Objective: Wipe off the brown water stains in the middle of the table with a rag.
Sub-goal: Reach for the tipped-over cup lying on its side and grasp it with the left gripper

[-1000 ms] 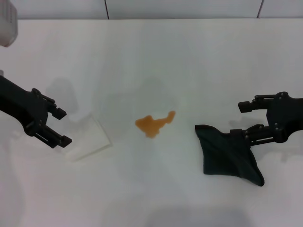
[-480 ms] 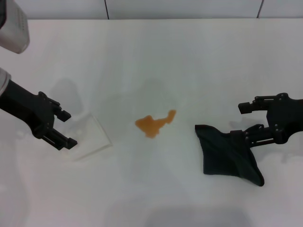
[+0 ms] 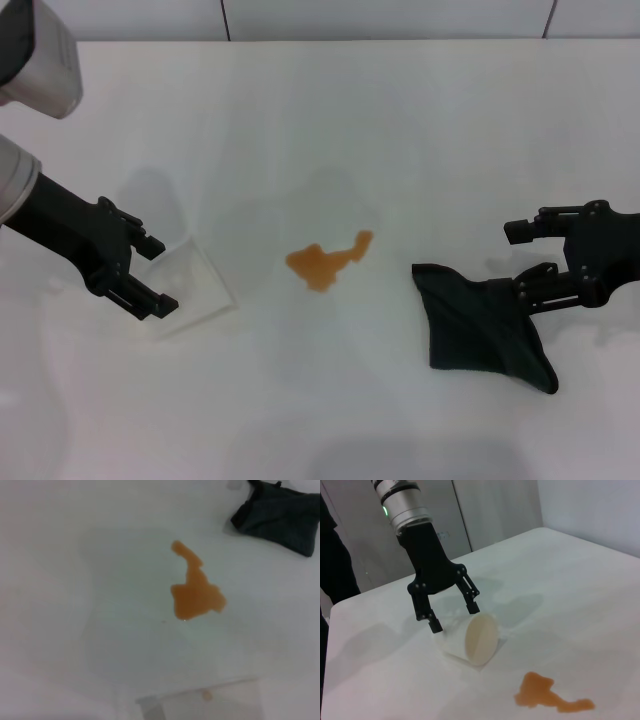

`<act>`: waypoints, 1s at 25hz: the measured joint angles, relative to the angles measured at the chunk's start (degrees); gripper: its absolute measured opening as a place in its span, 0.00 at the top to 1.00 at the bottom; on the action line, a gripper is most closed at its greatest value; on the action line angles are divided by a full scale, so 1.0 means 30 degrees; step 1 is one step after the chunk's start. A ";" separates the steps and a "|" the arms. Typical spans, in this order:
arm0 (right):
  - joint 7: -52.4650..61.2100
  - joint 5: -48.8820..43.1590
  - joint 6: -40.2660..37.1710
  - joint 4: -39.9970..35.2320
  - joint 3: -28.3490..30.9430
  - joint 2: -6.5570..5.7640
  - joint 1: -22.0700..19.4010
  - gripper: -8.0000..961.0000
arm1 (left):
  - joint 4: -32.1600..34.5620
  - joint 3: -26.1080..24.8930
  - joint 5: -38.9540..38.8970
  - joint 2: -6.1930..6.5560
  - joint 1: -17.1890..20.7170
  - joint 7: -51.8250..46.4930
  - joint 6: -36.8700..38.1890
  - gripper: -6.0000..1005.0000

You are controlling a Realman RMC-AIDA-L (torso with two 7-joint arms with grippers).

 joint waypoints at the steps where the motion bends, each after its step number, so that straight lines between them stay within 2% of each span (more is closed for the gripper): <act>1: 0.0000 0.0000 0.0000 0.0011 0.0001 -0.0001 -0.0001 0.13 | -0.0038 0.0042 0.0011 -0.0016 -0.0015 -0.0006 -0.0026 0.12; 21: -0.0021 -0.0001 0.0000 0.0131 0.0000 -0.0011 -0.0030 0.13 | -0.0539 0.0156 0.0075 -0.0319 -0.0066 0.0060 -0.1076 0.14; 25: -0.0026 0.0000 0.0000 0.0144 0.0000 -0.0011 -0.0030 0.13 | -0.0536 0.0165 0.0097 -0.0508 -0.0059 0.0122 -0.1368 0.14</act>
